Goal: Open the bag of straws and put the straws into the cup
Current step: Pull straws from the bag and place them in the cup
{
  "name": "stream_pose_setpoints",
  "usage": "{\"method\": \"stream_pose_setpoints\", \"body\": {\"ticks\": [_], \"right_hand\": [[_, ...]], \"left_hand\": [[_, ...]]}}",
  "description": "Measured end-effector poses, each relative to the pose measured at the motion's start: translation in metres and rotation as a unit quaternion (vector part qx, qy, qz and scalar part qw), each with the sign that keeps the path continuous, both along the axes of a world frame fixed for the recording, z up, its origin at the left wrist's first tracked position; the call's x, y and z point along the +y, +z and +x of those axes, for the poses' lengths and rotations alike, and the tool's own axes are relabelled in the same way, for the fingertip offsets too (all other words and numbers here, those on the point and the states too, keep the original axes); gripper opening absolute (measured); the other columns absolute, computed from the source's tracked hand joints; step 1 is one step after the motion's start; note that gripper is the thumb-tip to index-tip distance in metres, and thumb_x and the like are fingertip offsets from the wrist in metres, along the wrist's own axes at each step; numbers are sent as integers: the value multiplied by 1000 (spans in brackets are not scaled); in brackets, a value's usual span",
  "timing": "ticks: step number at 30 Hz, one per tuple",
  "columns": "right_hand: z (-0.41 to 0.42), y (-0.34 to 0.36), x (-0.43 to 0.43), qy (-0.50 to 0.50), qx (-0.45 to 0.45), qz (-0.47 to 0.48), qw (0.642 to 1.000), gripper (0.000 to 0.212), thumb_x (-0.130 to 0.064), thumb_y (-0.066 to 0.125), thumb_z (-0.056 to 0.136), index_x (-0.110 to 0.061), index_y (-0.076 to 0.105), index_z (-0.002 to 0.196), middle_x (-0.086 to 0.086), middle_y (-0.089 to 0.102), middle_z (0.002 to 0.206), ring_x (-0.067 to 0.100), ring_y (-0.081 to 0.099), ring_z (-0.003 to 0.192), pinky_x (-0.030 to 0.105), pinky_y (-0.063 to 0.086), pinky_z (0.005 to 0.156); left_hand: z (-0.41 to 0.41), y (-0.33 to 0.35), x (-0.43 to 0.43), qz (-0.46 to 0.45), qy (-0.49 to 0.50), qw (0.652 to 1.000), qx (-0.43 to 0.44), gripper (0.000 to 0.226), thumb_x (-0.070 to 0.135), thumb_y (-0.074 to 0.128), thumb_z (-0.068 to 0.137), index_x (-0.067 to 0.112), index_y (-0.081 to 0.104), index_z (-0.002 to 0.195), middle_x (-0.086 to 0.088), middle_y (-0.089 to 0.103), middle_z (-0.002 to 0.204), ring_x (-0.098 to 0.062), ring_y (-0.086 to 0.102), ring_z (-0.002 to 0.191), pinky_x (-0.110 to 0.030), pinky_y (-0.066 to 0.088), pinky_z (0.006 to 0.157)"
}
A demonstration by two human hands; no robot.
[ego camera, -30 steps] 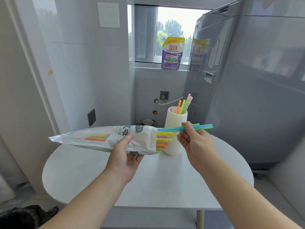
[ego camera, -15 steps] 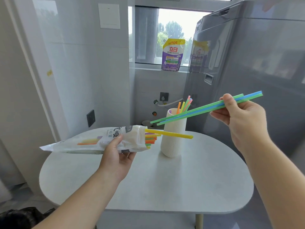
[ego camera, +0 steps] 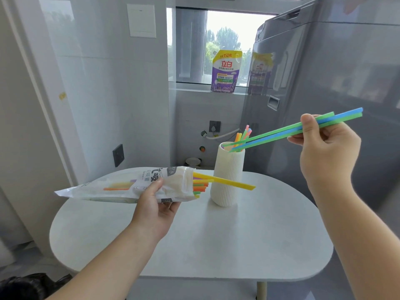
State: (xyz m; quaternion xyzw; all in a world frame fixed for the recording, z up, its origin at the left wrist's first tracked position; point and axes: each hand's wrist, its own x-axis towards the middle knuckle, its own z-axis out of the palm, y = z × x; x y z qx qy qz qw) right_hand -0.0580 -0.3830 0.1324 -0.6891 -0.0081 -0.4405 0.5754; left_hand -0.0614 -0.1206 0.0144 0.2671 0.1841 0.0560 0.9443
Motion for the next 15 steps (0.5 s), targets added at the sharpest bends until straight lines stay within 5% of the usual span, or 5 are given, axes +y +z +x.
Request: {"method": "stream_pose_setpoints", "body": {"ticks": [4,10,15], "right_hand": [[3,7,3,-14,-8,-43,999,21,-34,60,99,-15,68,96,-5,69,75,2,73,68,12,51,66],[16,16,10,-16,8,-99,995,26,-36,60,99,-12,70,97,1,72,79,12,74,72,30,59,77],[35,24,19,1,45,-134,990,26,-34,62,98,-10,71,96,4,72,80,11,72,69,18,57,65]], "left_hand": [[-1,1,-1,3,-5,1000,-1,18,12,66,95,20,65,112,-4,75,95,-17,74,83,-32,64,60],[-1,-1,-1,11,-16,1000,1,14,12,66,95,19,66,107,-4,75,94,-17,73,85,-32,64,63],[-1,-1,-1,10,-13,1000,4,16,12,67,94,19,66,109,-5,76,97,-19,73,86,-34,64,65]]}}
